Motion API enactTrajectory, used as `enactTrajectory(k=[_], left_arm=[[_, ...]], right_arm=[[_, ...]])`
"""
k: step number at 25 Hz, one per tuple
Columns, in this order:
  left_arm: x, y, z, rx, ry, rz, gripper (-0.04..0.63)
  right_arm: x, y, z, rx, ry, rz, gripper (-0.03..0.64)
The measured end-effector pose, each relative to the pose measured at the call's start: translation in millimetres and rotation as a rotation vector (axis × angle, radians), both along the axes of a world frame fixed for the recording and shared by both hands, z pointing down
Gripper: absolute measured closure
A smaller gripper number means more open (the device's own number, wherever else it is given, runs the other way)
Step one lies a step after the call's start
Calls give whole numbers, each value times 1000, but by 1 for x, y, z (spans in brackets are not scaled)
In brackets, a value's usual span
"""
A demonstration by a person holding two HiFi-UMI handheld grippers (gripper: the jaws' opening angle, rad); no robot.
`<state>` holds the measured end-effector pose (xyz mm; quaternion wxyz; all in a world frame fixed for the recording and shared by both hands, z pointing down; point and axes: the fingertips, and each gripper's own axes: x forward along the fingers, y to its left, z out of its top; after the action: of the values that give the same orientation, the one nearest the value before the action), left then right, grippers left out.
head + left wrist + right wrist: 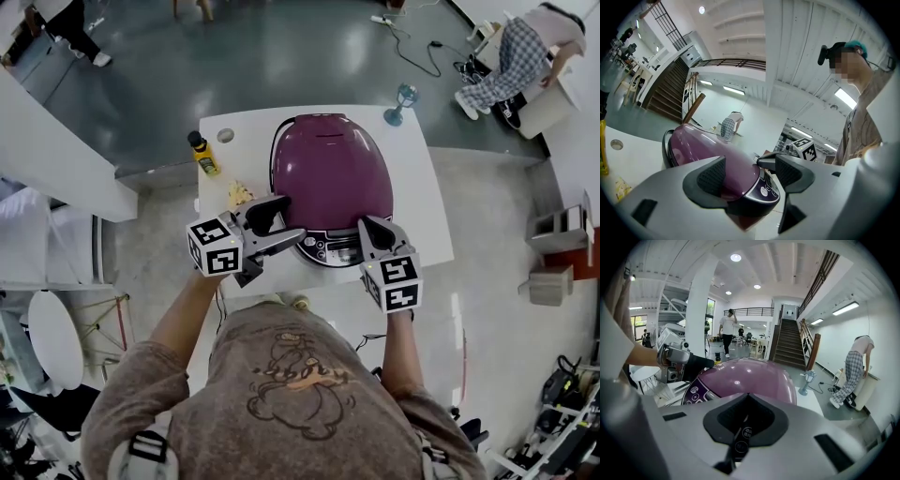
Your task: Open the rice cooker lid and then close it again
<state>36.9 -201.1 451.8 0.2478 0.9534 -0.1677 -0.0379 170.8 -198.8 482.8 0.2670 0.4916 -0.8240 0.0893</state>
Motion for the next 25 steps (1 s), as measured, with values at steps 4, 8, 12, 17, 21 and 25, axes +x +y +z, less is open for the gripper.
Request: enactTrajectory(k=[4, 8, 12, 17, 21, 25], left_arm=[[1, 0, 0, -1, -15, -13, 247], [1, -1, 0, 1, -30, -35, 247], [3, -2, 3, 13, -51, -63, 253], [6, -2, 5, 19, -75, -91, 253], [4, -3, 5, 8, -93, -98, 253], [6, -2, 3, -2, -97, -97, 253]], right_arm=[[-1, 0, 0, -4, 19, -22, 615], [-1, -1, 0, -20, 0, -51, 615], [-3, -3, 0, -13, -15, -81, 614], [1, 2, 3, -21, -11, -116, 614], [-2, 1, 3, -7, -20, -134, 614], [-1, 2, 2, 3, -30, -132, 612]])
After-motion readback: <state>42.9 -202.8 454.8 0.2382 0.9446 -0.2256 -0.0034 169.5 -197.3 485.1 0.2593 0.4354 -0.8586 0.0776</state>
